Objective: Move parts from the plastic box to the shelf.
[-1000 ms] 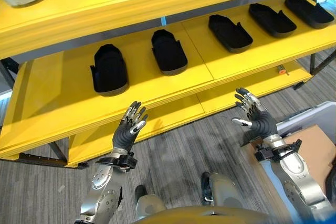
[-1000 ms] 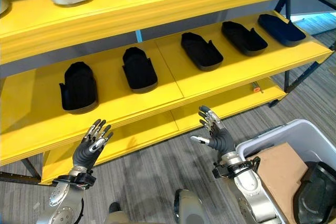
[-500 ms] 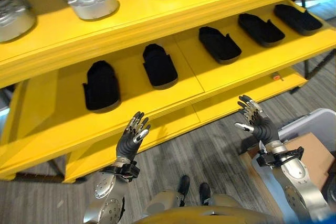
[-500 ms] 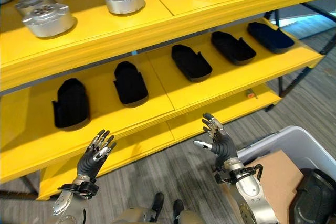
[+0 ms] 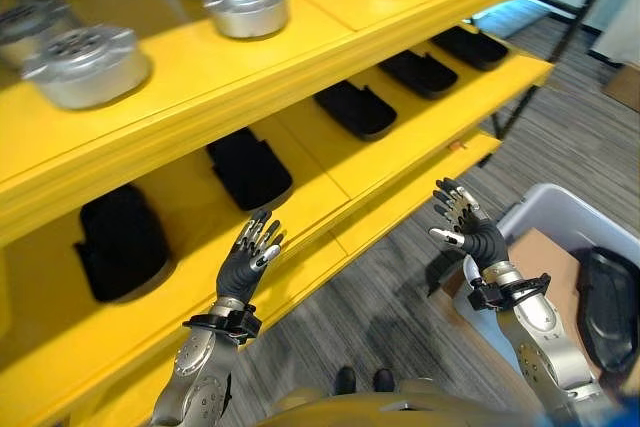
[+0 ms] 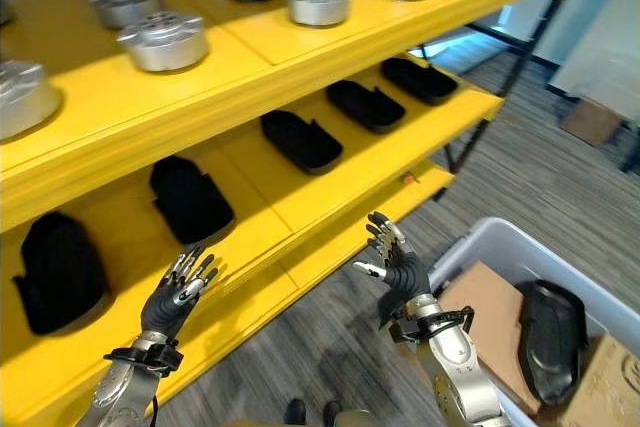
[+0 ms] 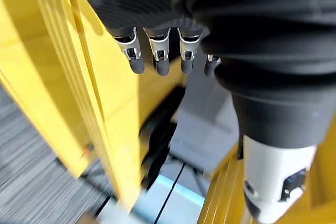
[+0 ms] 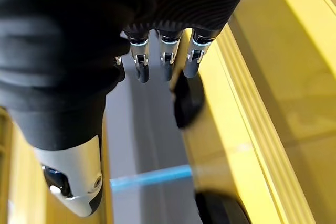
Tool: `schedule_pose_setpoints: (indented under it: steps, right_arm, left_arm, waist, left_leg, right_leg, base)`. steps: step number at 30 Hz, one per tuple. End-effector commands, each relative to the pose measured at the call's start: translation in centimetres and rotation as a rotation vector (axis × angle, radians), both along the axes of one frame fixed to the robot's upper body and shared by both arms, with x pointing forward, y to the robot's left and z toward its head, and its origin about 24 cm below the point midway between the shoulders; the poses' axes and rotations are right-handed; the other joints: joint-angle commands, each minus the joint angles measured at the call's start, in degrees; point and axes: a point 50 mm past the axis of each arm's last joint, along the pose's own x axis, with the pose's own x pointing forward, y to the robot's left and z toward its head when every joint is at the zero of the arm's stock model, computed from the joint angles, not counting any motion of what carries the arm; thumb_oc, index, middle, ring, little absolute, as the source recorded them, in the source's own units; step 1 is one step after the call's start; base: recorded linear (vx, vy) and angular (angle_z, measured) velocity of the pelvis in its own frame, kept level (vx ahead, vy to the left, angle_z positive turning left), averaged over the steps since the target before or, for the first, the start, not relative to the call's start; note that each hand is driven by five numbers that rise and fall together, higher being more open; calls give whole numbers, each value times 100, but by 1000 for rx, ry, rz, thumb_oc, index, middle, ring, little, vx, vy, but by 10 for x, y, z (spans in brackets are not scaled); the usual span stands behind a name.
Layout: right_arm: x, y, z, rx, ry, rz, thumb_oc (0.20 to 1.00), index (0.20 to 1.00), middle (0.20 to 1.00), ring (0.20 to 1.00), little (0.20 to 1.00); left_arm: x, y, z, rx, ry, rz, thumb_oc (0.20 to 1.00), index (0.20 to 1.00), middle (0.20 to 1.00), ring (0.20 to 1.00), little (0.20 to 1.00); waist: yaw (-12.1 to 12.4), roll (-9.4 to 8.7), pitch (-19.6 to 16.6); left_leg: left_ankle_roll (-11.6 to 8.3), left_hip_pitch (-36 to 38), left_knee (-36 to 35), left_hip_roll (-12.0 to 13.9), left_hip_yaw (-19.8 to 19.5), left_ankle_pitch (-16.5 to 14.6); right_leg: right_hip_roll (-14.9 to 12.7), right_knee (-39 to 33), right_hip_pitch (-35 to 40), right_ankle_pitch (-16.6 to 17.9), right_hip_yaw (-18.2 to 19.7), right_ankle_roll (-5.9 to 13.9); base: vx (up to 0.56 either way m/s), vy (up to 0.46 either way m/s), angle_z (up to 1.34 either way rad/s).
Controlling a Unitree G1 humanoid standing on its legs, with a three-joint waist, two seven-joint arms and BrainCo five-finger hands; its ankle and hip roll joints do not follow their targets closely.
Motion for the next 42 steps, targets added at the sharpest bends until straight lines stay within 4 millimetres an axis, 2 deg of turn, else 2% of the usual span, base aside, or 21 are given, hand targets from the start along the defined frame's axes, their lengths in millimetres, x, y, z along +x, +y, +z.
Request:
schedule_pose_setpoints:
  steps: [1,3,4,5,6,7,10,13,15,16,20,23,28,33,34,35,36,37,39,41,42]
  right_arm:
    - [10,10,21,21,-102,50,1000,1000,1000,1000,1000]
    - [17,19,24,29,-124,50,1000,1000,1000,1000,1000]
    - [17,19,24,29,-124,51,1000,1000,1000,1000,1000]
    - [19,24,22,22,-119,57,1000,1000,1000,1000,1000]
    - [19,24,21,23,-117,58,1000,1000,1000,1000,1000]
    - [19,23,21,13,-116,55,1000,1000,1000,1000,1000]
    - [19,23,24,13,-124,55,1000,1000,1000,1000,1000]
    - [22,23,25,13,-126,47,1000,1000,1000,1000,1000]
    - [21,23,24,16,-120,47,1000,1000,1000,1000,1000]
    - [21,23,25,15,-122,53,1000,1000,1000,1000,1000]
    - [21,17,28,17,-132,47,1000,1000,1000,1000,1000]
    - [20,12,28,18,-127,30,1000,1000,1000,1000,1000]
    - [19,2,28,12,-127,-4,1000,1000,1000,1000,1000]
    - [18,-4,28,20,-129,-30,1000,1000,1000,1000,1000]
    - [18,-4,28,20,-129,-30,1000,1000,1000,1000,1000]
    - [16,-3,28,18,-126,-24,1000,1000,1000,1000,1000]
    - [15,-3,27,24,-124,-17,1000,1000,1000,1000,1000]
    - [14,-3,27,20,-121,-15,1000,1000,1000,1000,1000]
    - [12,-5,28,12,-126,-12,1000,1000,1000,1000,1000]
    - [11,-6,28,7,-128,-16,1000,1000,1000,1000,1000]
    - [11,-8,29,3,-132,-27,1000,1000,1000,1000,1000]
  left_arm:
    - [8,12,23,64,-123,63,1000,1000,1000,1000,1000]
    - [8,18,27,69,-134,103,1000,1000,1000,1000,1000]
    - [8,18,27,69,-134,103,1000,1000,1000,1000,1000]
    - [8,19,25,66,-122,102,1000,1000,1000,1000,1000]
    - [8,19,24,66,-120,103,1000,1000,1000,1000,1000]
    - [8,19,23,64,-112,104,1000,1000,1000,1000,1000]
    - [9,20,24,63,-113,112,1000,1000,1000,1000,1000]
    - [10,20,23,64,-114,127,1000,1000,1000,1000,1000]
    - [11,20,22,62,-112,133,1000,1000,1000,1000,1000]
    - [12,19,21,54,-114,143,1000,1000,1000,1000,1000]
    - [13,17,18,12,-103,163,1000,1000,1000,1000,1000]
    - [13,13,16,0,-96,147,1000,1000,1000,1000,1000]
    - [13,9,10,-3,-73,130,1000,1000,1000,1000,1000]
    - [17,7,12,-3,-84,117,1000,1000,1000,1000,1000]
    - [17,7,12,-3,-84,117,1000,1000,1000,1000,1000]
    - [17,7,13,0,-85,114,1000,1000,1000,1000,1000]
    - [17,7,12,2,-84,111,1000,1000,1000,1000,1000]
    - [17,7,13,6,-85,107,1000,1000,1000,1000,1000]
    - [16,6,13,6,-83,98,1000,1000,1000,1000,1000]
    - [16,5,13,9,-82,94,1000,1000,1000,1000,1000]
    - [17,3,12,8,-77,87,1000,1000,1000,1000,1000]
  waist:
    - [180,38,37]
    - [504,194,77]
    - [486,194,91]
    - [517,262,116]
    - [521,267,106]
    - [479,227,123]
    - [376,147,109]
    - [347,12,78]
    - [348,-60,64]
    - [342,-190,-32]
    - [195,-128,-80]
    - [73,-78,-104]
    - [-89,29,-113]
    - [-176,121,-52]
    - [-176,122,-53]
    - [-163,96,35]
    - [-151,49,90]
    - [-109,-22,176]
    - [-55,-131,354]
    - [-27,-172,411]
    - [-2,-212,490]
  left_leg:
    - [115,-479,546,39,219,-374]
    - [-4,-503,520,351,651,-443]
    - [-4,-490,523,347,635,-445]
    - [-32,-366,447,519,913,-471]
    - [-61,-294,427,525,861,-562]
    - [-26,-283,425,518,938,-525]
    - [-40,-223,434,457,942,-628]
    - [-107,-81,470,510,1103,-755]
    - [-135,-10,490,513,1137,-814]
    - [-195,56,482,526,1172,-837]
    - [-435,186,618,1022,1202,-849]
    - [-599,237,597,1332,1271,-729]
    - [-826,279,553,1723,1384,-372]
    - [-947,148,927,1923,1324,67]
    - [-949,144,932,1926,1322,66]
    - [-975,-92,1504,2033,1199,377]
    - [-974,-276,1934,2090,1099,524]
    - [-949,-514,2376,2082,929,681]
    - [-873,-881,3030,1917,681,715]
    - [-827,-1045,2989,1831,595,622]
    - [-762,-1216,2389,1734,461,383]
  right_leg:
    - [-207,-340,-11,547,-846,389]
    - [-1143,-211,-19,401,-2684,435]
    - [-1149,-204,-1,391,-2700,437]
    - [-1669,-123,-32,564,-3196,465]
    - [-1655,-88,8,459,-3132,520]
    - [-1902,-288,-34,850,-3020,587]
    - [-2218,-749,-106,1407,-2663,826]
    - [-2453,-1100,-160,1817,-2817,1003]
    - [-2416,-1205,-27,1809,-2845,1016]
    - [-2360,-1331,58,1872,-2798,1058]
    - [-2009,-1048,74,1443,-2754,872]
    - [-1723,-993,110,1177,-2730,720]
    - [-1305,-896,41,864,-2629,519]
    - [-1026,-779,-25,659,-2490,302]
    - [-1023,-778,-26,658,-2491,301]
    - [-893,-782,14,580,-2413,152]
    - [-830,-809,79,539,-2385,64]
    - [-790,-831,154,500,-2361,-29]
    - [-751,-860,258,441,-2333,-126]
    - [-781,-865,292,412,-2323,-111]
    - [-861,-894,349,404,-2309,-5]
  base:
    - [-115,10,-126]
    - [-55,-31,-196]
    - [11,-21,-172]
    - [81,-9,-97]
    - [52,-45,-66]
    - [64,-90,-62]
    - [43,-130,-35]
    - [93,-208,-9]
    - [100,-187,-25]
    - [129,-263,-31]
    - [139,-317,-25]
    - [103,-278,-19]
    - [85,-228,-15]
    - [73,-159,-13]
    - [68,-187,-21]
    - [71,-225,-26]
    - [80,-310,-34]
    - [43,-248,-35]
    - [20,-175,-36]
    - [43,-19,-13]
    - [58,44,5]
